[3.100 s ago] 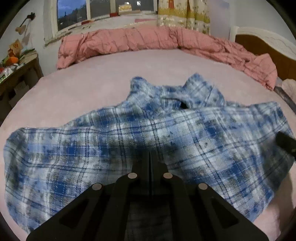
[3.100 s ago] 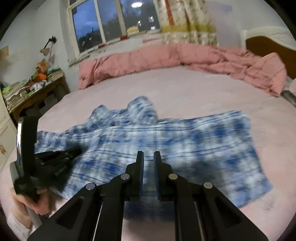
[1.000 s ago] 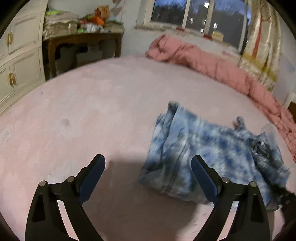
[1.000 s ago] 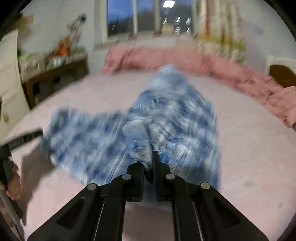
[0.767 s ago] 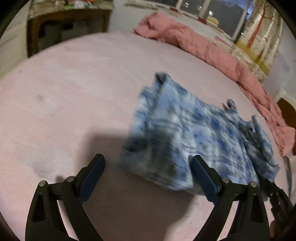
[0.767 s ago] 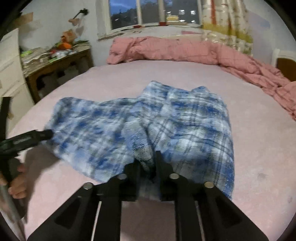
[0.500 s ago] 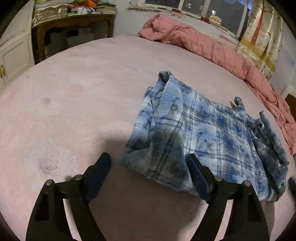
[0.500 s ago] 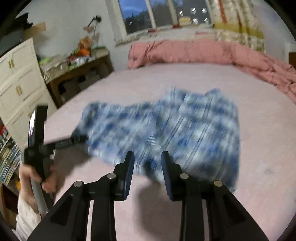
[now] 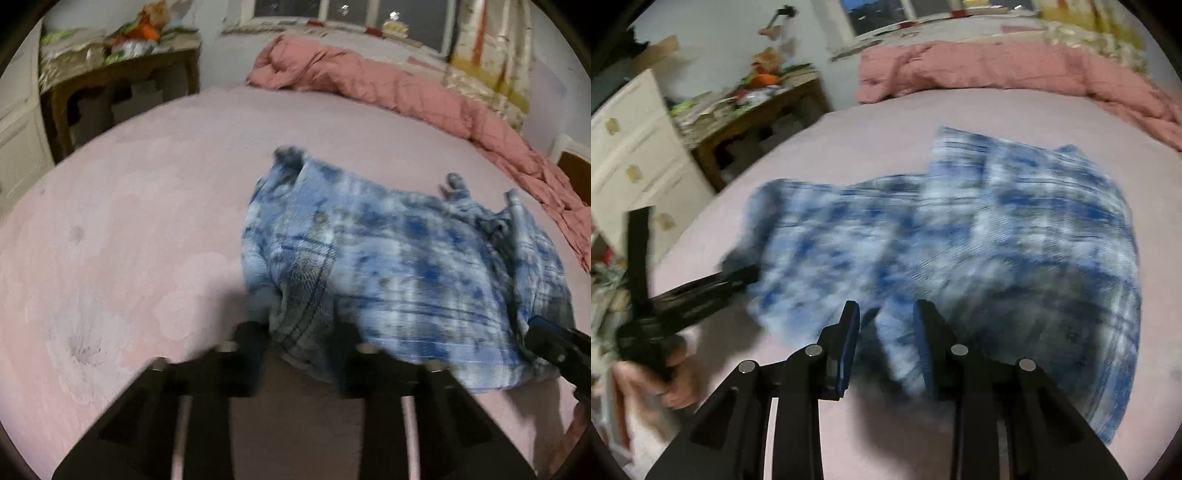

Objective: Fold large clothes

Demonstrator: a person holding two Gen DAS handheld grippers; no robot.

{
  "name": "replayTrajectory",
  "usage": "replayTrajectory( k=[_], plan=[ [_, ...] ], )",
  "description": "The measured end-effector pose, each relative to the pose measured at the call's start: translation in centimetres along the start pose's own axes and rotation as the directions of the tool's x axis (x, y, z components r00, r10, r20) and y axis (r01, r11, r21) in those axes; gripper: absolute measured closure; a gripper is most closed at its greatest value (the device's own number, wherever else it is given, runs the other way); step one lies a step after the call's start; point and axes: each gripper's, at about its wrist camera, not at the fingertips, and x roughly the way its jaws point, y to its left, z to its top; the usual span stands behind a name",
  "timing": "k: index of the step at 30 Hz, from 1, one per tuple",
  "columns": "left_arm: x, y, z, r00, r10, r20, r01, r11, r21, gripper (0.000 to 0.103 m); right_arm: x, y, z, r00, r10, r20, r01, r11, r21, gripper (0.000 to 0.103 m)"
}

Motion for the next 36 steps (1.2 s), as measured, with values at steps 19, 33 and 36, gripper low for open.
replayTrajectory(
  k=[19, 33, 36],
  plan=[
    [-10.8, -14.8, 4.5, 0.864, -0.453, 0.221, 0.398, 0.882, 0.253, 0.089, -12.0, -16.6, -4.9, 0.814, -0.543, 0.207, 0.429, 0.801, 0.416, 0.058],
    [-3.0, -25.8, -3.0, 0.861, -0.505, -0.063, 0.472, 0.745, 0.472, 0.085, -13.9, -13.9, -5.0, 0.733, -0.600, 0.320, 0.466, 0.786, 0.407, 0.058],
    [-4.1, -24.5, -2.7, 0.800, -0.590, -0.108, 0.579, 0.714, 0.394, 0.067, -14.1, -14.3, -4.7, 0.801, -0.481, 0.357, 0.333, 0.853, 0.402, 0.058]
  ],
)
